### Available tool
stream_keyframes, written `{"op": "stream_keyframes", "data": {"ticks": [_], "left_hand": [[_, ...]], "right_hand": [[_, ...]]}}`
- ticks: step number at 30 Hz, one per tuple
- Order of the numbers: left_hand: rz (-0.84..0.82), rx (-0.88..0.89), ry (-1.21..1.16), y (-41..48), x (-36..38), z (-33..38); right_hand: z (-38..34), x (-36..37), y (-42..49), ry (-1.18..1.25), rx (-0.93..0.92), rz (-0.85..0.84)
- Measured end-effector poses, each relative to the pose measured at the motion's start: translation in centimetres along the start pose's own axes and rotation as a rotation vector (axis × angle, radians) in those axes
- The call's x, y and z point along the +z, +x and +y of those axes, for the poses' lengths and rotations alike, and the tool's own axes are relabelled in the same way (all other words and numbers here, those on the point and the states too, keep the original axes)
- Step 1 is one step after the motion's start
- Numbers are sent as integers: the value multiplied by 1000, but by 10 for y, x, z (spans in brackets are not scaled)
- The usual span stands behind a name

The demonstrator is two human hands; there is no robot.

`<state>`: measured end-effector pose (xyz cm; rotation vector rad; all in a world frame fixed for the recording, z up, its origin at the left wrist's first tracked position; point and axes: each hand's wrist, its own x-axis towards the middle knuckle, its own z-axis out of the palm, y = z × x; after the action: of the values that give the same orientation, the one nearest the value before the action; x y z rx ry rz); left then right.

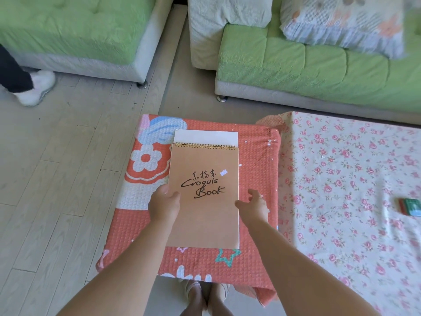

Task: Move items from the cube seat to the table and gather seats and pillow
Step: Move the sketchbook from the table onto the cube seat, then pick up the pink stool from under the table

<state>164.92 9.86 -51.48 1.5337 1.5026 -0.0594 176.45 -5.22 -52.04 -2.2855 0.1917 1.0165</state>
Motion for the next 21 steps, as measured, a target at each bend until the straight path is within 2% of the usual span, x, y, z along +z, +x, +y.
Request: {"op": "stream_keyframes", "data": {"ticks": [9,21], "left_hand": [[7,99,-29,-54,-28,23],[-135,325,26,-120,-57,45]], "right_hand": [[-14,-29,-55,82,-55,11],[7,-55,-146,277,-43,208]]}}
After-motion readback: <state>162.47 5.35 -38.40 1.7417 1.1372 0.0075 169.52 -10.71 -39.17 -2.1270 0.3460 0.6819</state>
